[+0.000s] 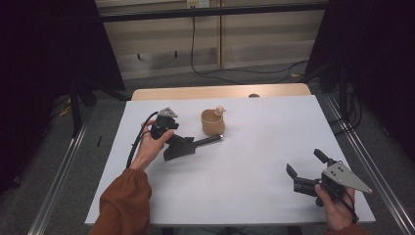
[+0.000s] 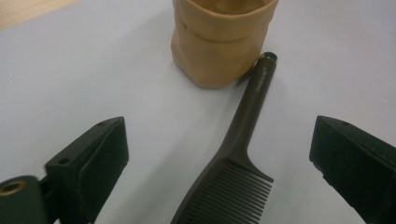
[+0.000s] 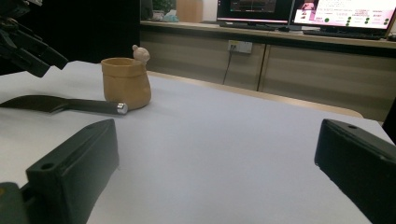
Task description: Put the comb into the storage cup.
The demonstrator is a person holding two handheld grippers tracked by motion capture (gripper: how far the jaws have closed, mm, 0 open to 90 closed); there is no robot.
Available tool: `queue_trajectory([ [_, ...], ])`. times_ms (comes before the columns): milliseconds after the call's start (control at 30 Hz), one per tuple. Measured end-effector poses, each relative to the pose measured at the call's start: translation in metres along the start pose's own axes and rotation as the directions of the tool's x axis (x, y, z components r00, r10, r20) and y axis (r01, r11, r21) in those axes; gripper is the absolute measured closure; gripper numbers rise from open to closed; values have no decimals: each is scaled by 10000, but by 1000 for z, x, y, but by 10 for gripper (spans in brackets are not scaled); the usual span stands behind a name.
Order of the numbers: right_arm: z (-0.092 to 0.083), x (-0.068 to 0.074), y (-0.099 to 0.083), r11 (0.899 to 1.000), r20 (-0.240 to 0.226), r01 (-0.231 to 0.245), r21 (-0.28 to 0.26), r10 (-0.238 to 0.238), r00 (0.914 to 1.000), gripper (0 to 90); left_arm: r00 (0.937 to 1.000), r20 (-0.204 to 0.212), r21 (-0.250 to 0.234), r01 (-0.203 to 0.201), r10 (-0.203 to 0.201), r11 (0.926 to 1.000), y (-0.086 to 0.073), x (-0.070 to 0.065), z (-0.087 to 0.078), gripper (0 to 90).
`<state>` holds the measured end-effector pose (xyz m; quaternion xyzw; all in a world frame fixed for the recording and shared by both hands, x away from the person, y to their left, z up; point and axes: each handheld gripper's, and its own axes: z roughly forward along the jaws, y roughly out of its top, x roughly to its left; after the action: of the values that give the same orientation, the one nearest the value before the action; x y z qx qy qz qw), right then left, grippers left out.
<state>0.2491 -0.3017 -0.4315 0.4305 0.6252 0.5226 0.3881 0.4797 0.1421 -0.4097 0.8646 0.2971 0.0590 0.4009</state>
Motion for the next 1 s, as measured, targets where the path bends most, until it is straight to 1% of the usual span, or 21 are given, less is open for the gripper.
queue_trajectory([
  [33, 0, 0, 0, 10000, -12, -1, 1, 1, 10000, 0, 10000, 42, 22, -83, 83, 10000, 1, -2, 0, 60],
  [67, 0, 0, 0, 10000, -20, -5, 22, 5, 10000, 0, 9994, 167, 30, -312, 312, 9995, 1, -4, 1, 74],
  [100, 0, 0, 0, 10000, -26, -11, 27, 11, 10000, 0, 9978, 284, 155, -611, 606, 9980, 2, -6, 3, 88],
  [167, 0, 0, 0, 10000, -12, -23, 18, 23, 10000, 0, 9952, 449, 285, -878, 865, 9957, 3, -7, 7, 89],
  [233, 0, 0, 0, 10000, -17, 0, 18, 0, 10000, 0, 9955, 486, 343, -830, 813, 9960, 4, -8, 10, 92],
  [267, 0, 0, 0, 10000, -17, -4, 17, 4, 10000, 0, 9960, 389, 319, -813, 800, 9962, 5, -9, 11, 105],
  [333, 0, 0, 0, 10000, -24, -5, 18, 5, 10000, 0, 9952, 65, 353, -981, 980, 9945, 7, -10, 12, 113],
  [367, 0, 0, 0, 10000, -23, -4, 19, 4, 10000, 0, 9944, 3, 453, -1060, 1061, 9933, 8, -10, 12, 113],
  [433, 0, 0, 0, 10000, -26, -4, 16, 4, 10000, 0, 9939, 109, 786, -1100, 1095, 9908, 12, -10, 12, 115],
  [500, 0, 0, 0, 10000, -27, -6, 19, 6, 10000, 0, 9911, 272, 1023, -1323, 1302, 9859, 15, -10, 12, 127],
  [533, 0, 0, 0, 10000, -32, 4, 17, -4, 10000, 0, 9910, 294, 994, -1331, 1308, 9861, 16, -10, 13, 141],
  [567, 0, 0, 0, 10000, -32, 3, 9, -3, 10000, 0, 9898, 430, 1010, -1392, 1355, 9851, 16, -11, 14, 145],
  [600, 0, 0, 0, 10000, -30, -9, 11, 9, 10000, 0, 9871, 535, 1035, -1559, 1510, 9823, 17, -10, 14, 144],
  [667, 0, 0, 0, 10000, -44, 6, 27, -6, 10000, 0, 9863, 718, 1069, -1557, 1486, 9820, 18, -11, 16, 127],
  [700, 0, 0, 0, 10000, -47, 12, 26, -12, 10000, 0, 9816, 830, 1249, -1815, 1721, 9754, 18, -11, 17, 111],
  [800, 0, 0, 0, 10000, -45, -28, 8, 28, 10000, 0, 9790, 930, 1659, -1950, 1815, 9667, 20, -13, 23, 89],
  [833, 0, 0, 0, 10000, -44, -20, 17, 20, 10000, 0, 9765, 1106, 1780, -2026, 1850, 9630, 20, -13, 25, 85],
  [867, 0, 0, 0, 10000, -44, -13, 22, 13, 10000, 0, 9743, 1168, 1867, -2122, 1928, 9592, 21, -14, 27, 86],
  [933, 0, 0, 0, 10000, -44, -8, 17, 8, 10000, 0, 9761, 1210, 2010, -2020, 1803, 9585, 22, -15, 30, 113],
  [967, 0, 0, 0, 10000, -44, -3, 51, 3, 10000, 0, 9736, 1240, 2192, -2152, 1916, 9517, 24, -14, 31, 117],
  [1000, 1, 0, 0, 10000, -47, -24, 56, 24, 10000, 0, 9773, 1219, 2156, -1963, 1731, 9565, 25, -14, 33, 127],
])
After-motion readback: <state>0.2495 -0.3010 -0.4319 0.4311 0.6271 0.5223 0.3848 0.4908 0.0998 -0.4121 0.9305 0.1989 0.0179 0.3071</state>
